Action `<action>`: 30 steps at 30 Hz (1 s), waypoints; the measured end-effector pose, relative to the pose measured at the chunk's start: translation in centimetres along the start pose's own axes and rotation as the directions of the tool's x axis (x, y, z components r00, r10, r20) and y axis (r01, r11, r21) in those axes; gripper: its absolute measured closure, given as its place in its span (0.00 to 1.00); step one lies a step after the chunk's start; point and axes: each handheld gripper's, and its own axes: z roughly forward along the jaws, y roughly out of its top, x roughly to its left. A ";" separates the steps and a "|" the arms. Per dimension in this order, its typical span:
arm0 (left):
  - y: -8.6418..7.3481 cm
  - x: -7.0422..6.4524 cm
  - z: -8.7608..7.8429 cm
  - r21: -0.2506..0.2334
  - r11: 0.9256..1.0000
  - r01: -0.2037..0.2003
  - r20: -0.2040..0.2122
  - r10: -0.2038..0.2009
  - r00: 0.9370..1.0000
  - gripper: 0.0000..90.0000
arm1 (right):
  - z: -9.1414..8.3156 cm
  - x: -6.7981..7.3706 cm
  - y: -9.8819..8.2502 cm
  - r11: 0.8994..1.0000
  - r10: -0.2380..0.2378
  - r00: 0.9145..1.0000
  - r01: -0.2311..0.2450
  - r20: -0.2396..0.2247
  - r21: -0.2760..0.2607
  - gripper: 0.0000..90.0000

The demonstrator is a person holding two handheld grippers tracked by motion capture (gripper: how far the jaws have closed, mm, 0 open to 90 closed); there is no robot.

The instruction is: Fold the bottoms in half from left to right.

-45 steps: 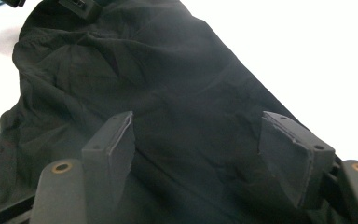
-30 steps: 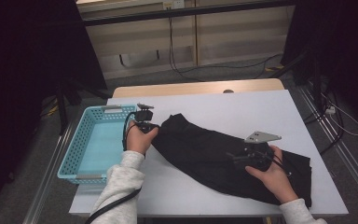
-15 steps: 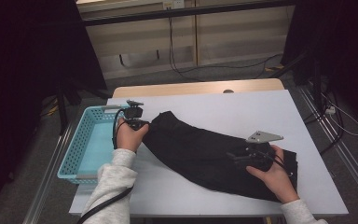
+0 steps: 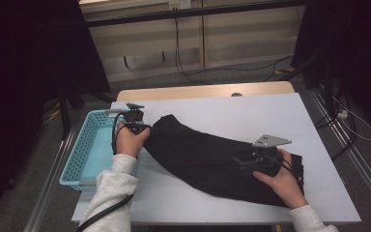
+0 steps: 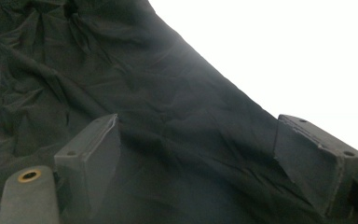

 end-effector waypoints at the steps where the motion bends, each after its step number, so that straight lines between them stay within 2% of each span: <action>1: 0.1 0.0 -0.1 0.002 1.000 -0.001 0.000 0.001 1.000 0.95 | 0.1 0.0 0.0 1.000 0.000 1.000 0.000 0.000 -0.001 0.17; 7: 0.4 0.4 -0.7 -0.001 1.000 0.005 -0.018 -0.005 1.000 0.95 | 0.1 0.0 0.1 1.000 0.001 1.000 -0.001 -0.001 -0.004 0.16; 9: 0.4 0.4 -0.8 0.004 1.000 -0.002 -0.017 0.002 1.000 0.95 | 0.1 0.0 0.1 1.000 0.003 1.000 -0.003 -0.002 -0.004 0.16; 13: 0.6 0.3 -0.9 0.002 1.000 0.008 -0.017 -0.008 1.000 0.95 | 0.2 0.0 0.1 1.000 0.004 1.000 -0.004 -0.003 -0.007 0.15; 26: 1.3 0.2 -1.7 0.010 1.000 -0.004 -0.015 0.005 1.000 0.95 | 0.3 0.5 0.3 1.000 -0.017 1.000 0.017 -0.021 -0.002 0.13; 30: 1.3 0.5 -2.0 0.014 1.000 -0.012 -0.021 0.013 1.000 0.95 | 0.0 0.4 0.0 1.000 -0.009 1.000 0.010 -0.019 0.005 0.12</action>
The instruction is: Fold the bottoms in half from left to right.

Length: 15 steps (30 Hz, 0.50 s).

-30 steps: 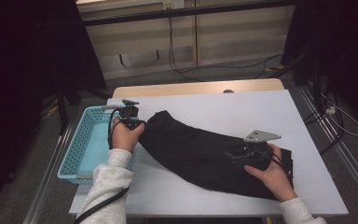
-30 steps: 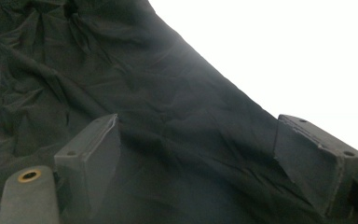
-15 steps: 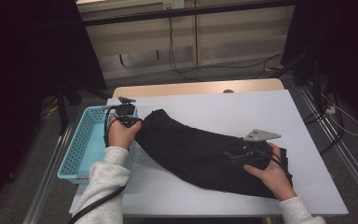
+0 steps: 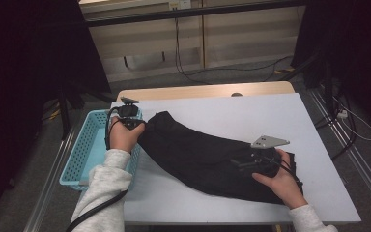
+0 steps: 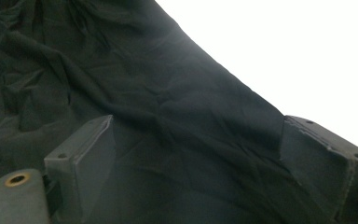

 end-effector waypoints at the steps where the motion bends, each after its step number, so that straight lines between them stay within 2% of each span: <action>1: 0.0 0.0 0.0 -0.005 1.000 0.014 0.002 -0.014 1.000 0.95 | -0.1 0.0 -0.1 1.000 0.000 1.000 0.000 -0.001 -0.001 0.12; 10: -0.7 0.2 0.0 -0.004 1.000 0.025 0.001 -0.025 1.000 0.95 | -0.3 -0.2 0.0 1.000 0.009 1.000 -0.009 -0.007 -0.013 0.11; 15: -0.9 0.4 -0.1 0.003 0.999 0.032 0.001 -0.032 0.999 0.95 | 0.0 0.0 0.1 1.000 -0.005 1.000 0.005 -0.017 -0.010 0.11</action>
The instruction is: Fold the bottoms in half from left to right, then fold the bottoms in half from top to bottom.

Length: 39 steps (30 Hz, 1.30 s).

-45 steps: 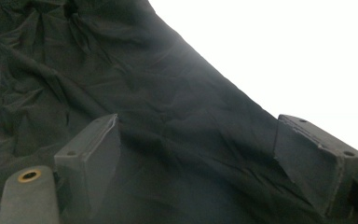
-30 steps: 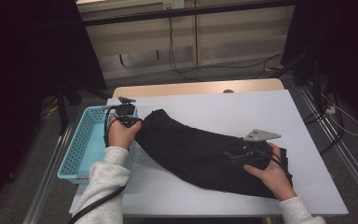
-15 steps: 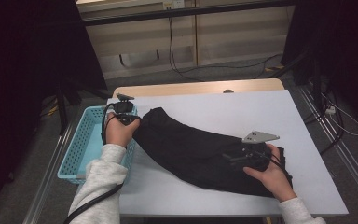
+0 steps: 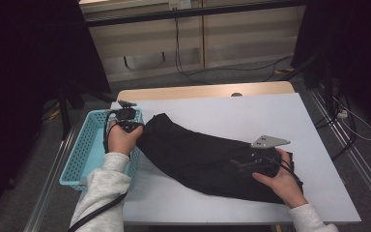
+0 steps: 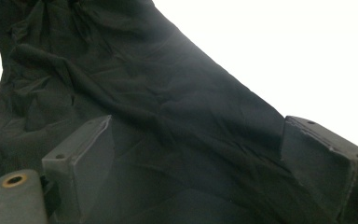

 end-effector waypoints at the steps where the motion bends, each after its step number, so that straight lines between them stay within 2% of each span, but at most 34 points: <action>1: 0.0 0.0 0.0 0.003 1.000 0.001 0.002 -0.001 1.000 0.95 | 0.0 0.0 0.0 1.000 0.000 1.000 0.000 0.000 -0.001 0.11; 8: 0.1 0.2 0.0 -0.003 1.000 0.003 -0.006 -0.003 1.000 0.95 | -0.1 -0.3 -0.2 1.000 0.015 1.000 -0.015 0.003 -0.001 0.11; 19: 0.4 0.3 0.2 -0.009 1.000 -0.003 -0.004 0.002 1.000 0.95 | 0.0 -0.4 -0.3 1.000 0.004 1.000 -0.004 -0.006 0.013 0.11; 34: 1.0 1.2 -1.4 -0.037 0.999 0.008 -0.045 -0.010 0.999 0.95 | -0.7 -0.6 -0.4 1.000 0.010 1.000 -0.010 0.007 -0.002 0.11; 37: 0.9 1.0 -1.4 -0.039 0.999 0.013 -0.034 -0.014 0.999 0.95 | -0.8 -0.7 -0.4 1.000 0.009 1.000 -0.009 0.010 -0.003 0.11; 39: 0.9 0.8 -1.2 -0.033 0.999 0.000 -0.029 -0.001 1.000 0.95 | -0.8 -0.8 -0.4 1.000 0.010 1.000 -0.010 0.012 -0.004 0.11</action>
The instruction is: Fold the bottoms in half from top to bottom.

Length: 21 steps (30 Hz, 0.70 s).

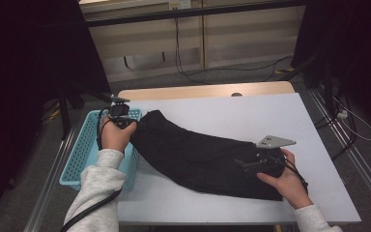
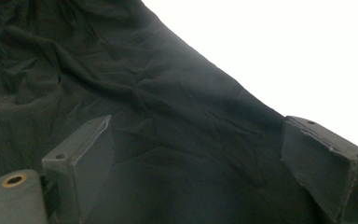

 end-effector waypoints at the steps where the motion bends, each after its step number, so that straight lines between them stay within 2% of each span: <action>1: 0.0 -0.2 0.1 -0.001 1.000 0.005 0.004 -0.005 1.000 0.95 | 0.0 0.0 0.0 1.000 -0.001 1.000 0.001 0.001 0.001 0.11; 2: 0.0 -0.4 0.2 0.007 1.000 -0.011 0.009 0.011 1.000 0.95 | 0.0 0.0 0.0 1.000 0.001 1.000 -0.001 0.001 0.000 0.11; 11: -0.7 -2.6 1.0 0.000 0.999 -0.041 0.045 0.041 0.998 0.95 | -0.1 0.1 -0.1 1.000 -0.001 1.000 0.001 0.001 0.003 0.11; 21: -2.2 -5.4 2.6 0.004 0.997 -0.080 0.084 0.079 0.993 0.94 | 0.0 0.3 0.0 1.000 -0.008 1.000 0.008 -0.004 0.004 0.11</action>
